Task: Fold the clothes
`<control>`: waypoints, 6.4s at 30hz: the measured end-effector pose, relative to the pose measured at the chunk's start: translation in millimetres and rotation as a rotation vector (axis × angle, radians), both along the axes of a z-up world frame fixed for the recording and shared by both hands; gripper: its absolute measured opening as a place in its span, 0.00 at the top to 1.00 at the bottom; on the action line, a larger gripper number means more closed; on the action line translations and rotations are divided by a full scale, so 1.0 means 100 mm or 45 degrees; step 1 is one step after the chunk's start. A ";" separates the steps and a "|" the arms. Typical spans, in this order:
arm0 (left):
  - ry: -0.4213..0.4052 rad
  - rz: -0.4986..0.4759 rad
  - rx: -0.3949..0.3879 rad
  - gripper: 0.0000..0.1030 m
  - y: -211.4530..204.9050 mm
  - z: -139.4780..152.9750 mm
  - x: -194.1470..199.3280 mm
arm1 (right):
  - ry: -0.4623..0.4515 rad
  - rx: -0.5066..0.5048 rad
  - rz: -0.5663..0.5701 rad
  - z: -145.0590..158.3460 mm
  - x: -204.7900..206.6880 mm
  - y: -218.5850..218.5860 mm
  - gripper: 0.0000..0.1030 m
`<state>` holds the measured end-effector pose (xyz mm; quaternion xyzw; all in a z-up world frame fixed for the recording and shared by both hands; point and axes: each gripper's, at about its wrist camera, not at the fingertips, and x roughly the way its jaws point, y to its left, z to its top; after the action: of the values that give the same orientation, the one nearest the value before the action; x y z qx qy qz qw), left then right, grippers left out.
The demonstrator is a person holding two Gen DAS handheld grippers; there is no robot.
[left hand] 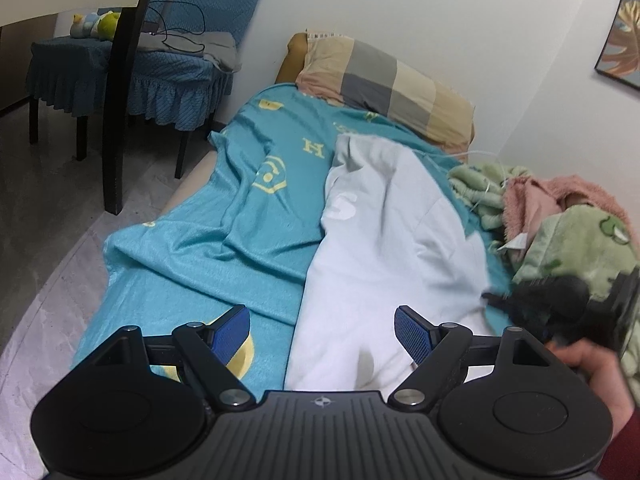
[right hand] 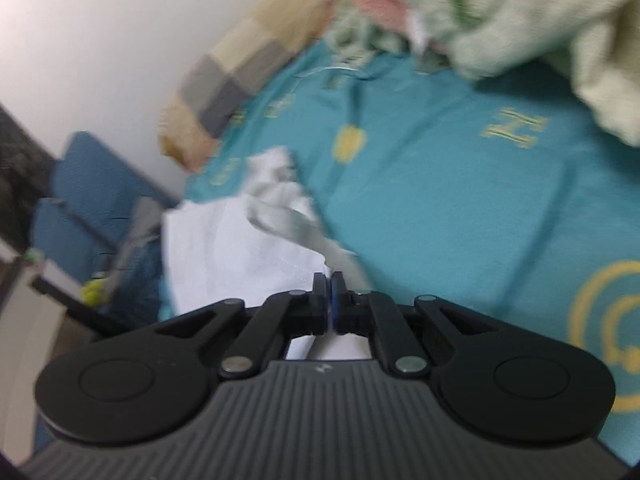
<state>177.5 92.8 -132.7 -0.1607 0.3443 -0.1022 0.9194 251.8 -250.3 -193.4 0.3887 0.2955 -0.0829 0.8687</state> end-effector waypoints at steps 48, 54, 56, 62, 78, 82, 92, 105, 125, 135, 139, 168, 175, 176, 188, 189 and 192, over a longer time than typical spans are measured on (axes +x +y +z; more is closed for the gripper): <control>-0.120 -0.072 0.244 0.99 -0.78 0.27 2.21 | 0.035 -0.119 0.209 0.67 -0.59 -0.57 0.26; -0.012 0.134 0.380 0.99 -0.24 0.16 2.43 | 0.060 -0.126 0.203 0.64 -0.54 -0.54 0.26; 0.036 0.155 0.426 0.98 -0.13 0.02 2.50 | 0.067 -0.127 0.210 0.63 -0.53 -0.52 0.26; 0.073 0.158 0.294 0.73 0.13 -0.20 2.57 | 0.094 -0.119 0.229 0.58 -0.49 -0.48 0.26; 0.067 -0.049 0.210 0.98 0.00 -0.35 2.98 | 0.137 -0.123 0.255 0.49 -0.40 -0.39 0.26; -0.004 0.092 0.482 0.99 -0.13 -0.24 3.03 | 0.137 -0.136 0.277 0.49 -0.38 -0.34 0.26; 0.065 0.120 0.417 0.70 -0.02 -0.08 2.58 | 0.118 -0.209 0.371 0.50 -0.42 -0.15 0.26; 0.837 0.183 -0.088 0.48 0.99 -0.04 -0.02 | 0.040 -0.164 0.468 0.71 -0.72 -0.01 0.26; 0.951 -0.054 0.209 0.32 0.04 -0.28 -0.66 | 0.047 -0.180 0.543 0.76 -0.98 0.14 0.26; 0.699 -0.410 0.932 0.95 -0.78 0.37 -0.91 | 0.060 -0.121 0.567 0.71 -0.94 0.14 0.26; 0.589 -0.662 0.971 0.86 -1.25 0.53 -1.19 | 0.074 -0.084 0.576 0.68 -0.92 0.14 0.26; 0.966 -0.010 0.003 0.37 0.35 -0.11 -0.70 | 0.148 -0.015 0.599 0.53 -0.91 0.16 0.26; 0.637 -0.489 0.810 0.95 -0.69 0.23 -1.06 | 0.126 0.014 0.637 0.51 -0.90 0.20 0.25; 0.551 -0.596 0.934 0.95 -0.88 0.27 -1.20 | 0.117 0.045 0.654 0.50 -0.89 0.21 0.25; 0.405 -0.803 0.698 0.48 -1.08 0.48 -1.62 | 0.089 0.330 0.766 0.30 -0.76 0.34 0.26; 0.431 -0.713 0.622 0.43 -0.87 0.46 -1.49 | 0.087 0.341 0.770 0.29 -0.75 0.36 0.26; 0.566 -0.516 0.392 0.40 -0.47 0.37 -1.27 | 0.076 0.350 0.781 0.30 -0.74 0.41 0.32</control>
<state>50.0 45.3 -95.4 0.0333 0.5727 -0.1922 0.7962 178.0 -209.5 -163.6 0.3926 0.4324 0.2117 0.7837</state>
